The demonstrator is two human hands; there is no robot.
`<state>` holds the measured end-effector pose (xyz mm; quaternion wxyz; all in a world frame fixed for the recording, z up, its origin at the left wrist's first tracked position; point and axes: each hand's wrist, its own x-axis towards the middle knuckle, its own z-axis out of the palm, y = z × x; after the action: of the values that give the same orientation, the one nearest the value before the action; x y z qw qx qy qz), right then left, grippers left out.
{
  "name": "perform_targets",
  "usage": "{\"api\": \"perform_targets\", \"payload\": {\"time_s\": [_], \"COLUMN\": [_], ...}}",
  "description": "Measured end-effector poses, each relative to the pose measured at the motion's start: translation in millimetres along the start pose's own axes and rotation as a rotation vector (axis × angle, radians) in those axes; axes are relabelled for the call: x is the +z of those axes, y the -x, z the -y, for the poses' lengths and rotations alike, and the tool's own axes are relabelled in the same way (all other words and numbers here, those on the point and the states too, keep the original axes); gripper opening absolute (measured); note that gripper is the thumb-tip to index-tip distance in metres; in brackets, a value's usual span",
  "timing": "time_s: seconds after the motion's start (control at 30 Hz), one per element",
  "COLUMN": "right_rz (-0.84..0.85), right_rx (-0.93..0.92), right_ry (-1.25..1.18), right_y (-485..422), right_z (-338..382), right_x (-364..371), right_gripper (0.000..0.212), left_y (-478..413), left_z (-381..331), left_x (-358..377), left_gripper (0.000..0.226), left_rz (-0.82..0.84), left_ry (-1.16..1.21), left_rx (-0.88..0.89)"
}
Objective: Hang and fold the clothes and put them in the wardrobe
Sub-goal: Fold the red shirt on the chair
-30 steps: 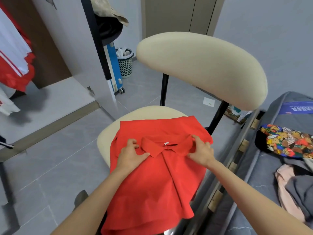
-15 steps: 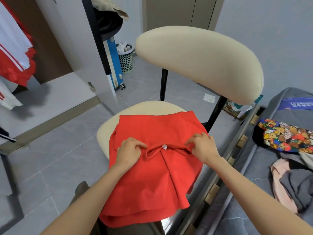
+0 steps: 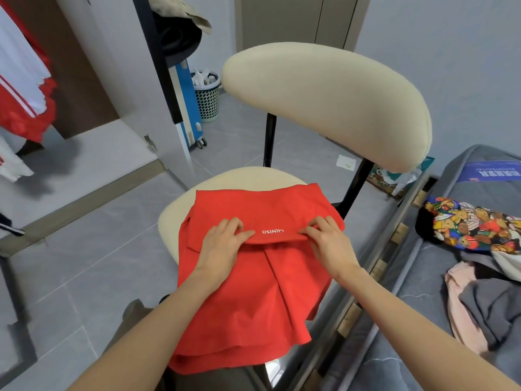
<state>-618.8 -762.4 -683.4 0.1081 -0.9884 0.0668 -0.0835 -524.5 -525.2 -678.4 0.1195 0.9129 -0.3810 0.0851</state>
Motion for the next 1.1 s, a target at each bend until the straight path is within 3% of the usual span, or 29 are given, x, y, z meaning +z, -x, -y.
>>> {"api": "perform_targets", "payload": {"time_s": [0.07,0.2,0.3,0.4,0.47,0.63,0.73,0.87,1.0,1.1], "right_rz": [-0.043,0.231,0.066,-0.059,-0.112,-0.003,0.144,0.191,0.382,0.543], "right_rx": [-0.051,-0.067,0.087,0.278,0.345,0.372,0.259,0.129,0.062,0.026], "right_ry": [0.008,0.069,-0.229,-0.518,-0.54,-0.331,-0.055,0.034,0.149,0.251], "right_y": [0.6,5.6,2.6,-13.7,-28.5,-55.5,-64.3,-87.6,-120.4,-140.9], "right_z": [-2.4,-13.4,-18.0,-17.8,-17.8,-20.1,-23.5,-24.7,-21.2,-18.2], "right_x": [0.4,11.6,12.2,7.5,7.4,16.6,20.1,17.1,13.6,12.9], "right_gripper": [0.038,0.045,0.027,0.022,0.021,0.03,0.055,0.088,0.114,0.122], "left_y": [-0.7,9.7,4.7,-17.7,-34.1,-55.7,-55.5,-71.8,-103.4,-121.9], "left_z": [2.6,12.1,15.2,16.1,18.6,28.9,33.0,42.6,50.0,55.5], "left_x": [1.0,16.3,17.6,15.8,14.8,17.2,17.6,16.2,18.1,21.2], "left_gripper": [0.053,0.048,0.027,0.033,0.039,0.047,0.065,0.093,0.117,0.125], "left_rz": [0.035,0.285,0.206,0.085,0.056,0.158,0.256,0.28,0.544,0.685], "left_ry": [-0.015,0.197,0.445,0.643,0.694,0.459,0.183,0.167,0.008,-0.056], "left_rx": [0.015,-0.03,-0.251,-0.504,-0.582,-0.6,-0.474,-0.311,-0.294,-0.265]}}
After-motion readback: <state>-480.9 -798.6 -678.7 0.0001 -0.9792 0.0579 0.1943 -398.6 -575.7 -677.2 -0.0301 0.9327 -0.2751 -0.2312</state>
